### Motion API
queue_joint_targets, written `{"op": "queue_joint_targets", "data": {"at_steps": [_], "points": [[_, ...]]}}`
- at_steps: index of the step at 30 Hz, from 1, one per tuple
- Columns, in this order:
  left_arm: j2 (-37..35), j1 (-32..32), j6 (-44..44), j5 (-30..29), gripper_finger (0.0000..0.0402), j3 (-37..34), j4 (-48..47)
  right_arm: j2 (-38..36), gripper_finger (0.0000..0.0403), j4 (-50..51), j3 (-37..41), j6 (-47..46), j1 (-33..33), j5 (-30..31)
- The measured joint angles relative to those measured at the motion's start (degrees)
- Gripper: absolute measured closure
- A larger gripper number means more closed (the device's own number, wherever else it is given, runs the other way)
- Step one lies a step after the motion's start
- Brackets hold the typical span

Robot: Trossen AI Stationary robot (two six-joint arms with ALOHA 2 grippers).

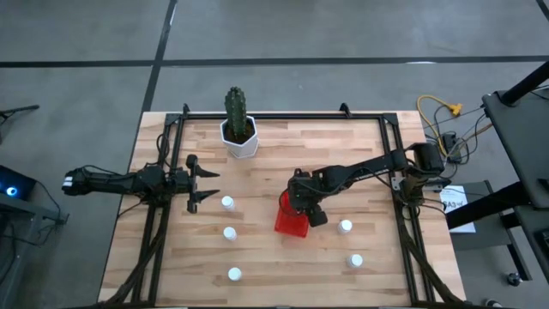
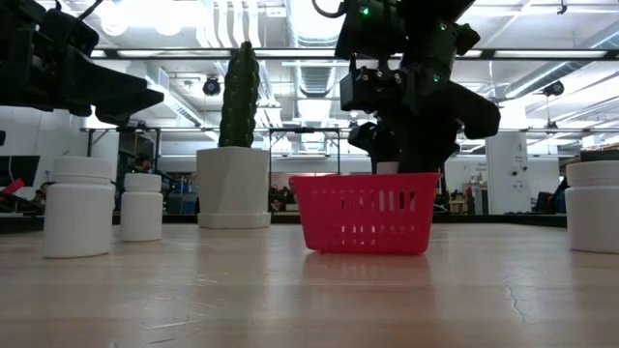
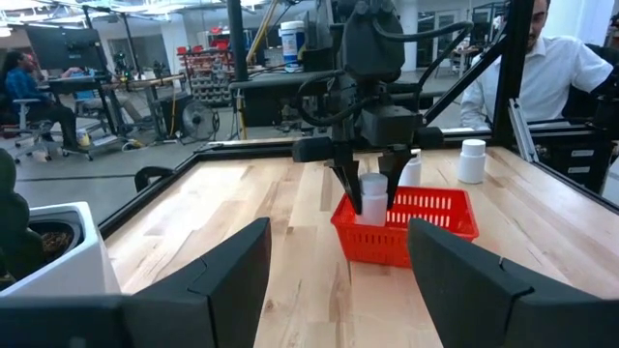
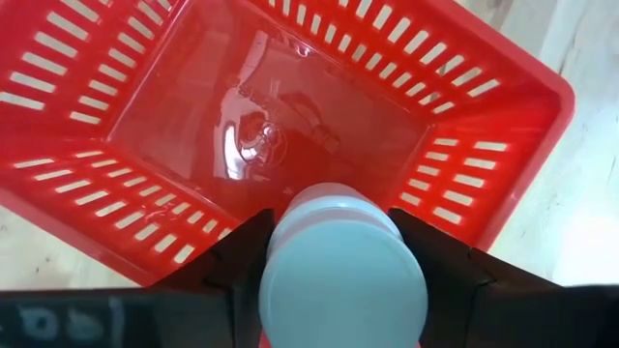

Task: Pick and place pill bottles into a basket
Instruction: Put the white pill bottle into the red bin

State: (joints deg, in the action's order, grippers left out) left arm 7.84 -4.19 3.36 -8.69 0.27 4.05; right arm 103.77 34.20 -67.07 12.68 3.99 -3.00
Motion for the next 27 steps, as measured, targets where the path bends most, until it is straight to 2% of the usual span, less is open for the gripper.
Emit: {"op": "queue_joint_targets", "data": {"at_steps": [7,27], "points": [[0.0,-0.01,0.02,-0.01,0.0175,0.0,0.0,0.0,0.0201,0.03,0.0,0.44,0.0,0.13],[0.0,0.0,0.01,-0.02,0.0175,0.0,0.0,-0.07,0.02,1.65,-2.11,0.83,0.11,0.15]]}}
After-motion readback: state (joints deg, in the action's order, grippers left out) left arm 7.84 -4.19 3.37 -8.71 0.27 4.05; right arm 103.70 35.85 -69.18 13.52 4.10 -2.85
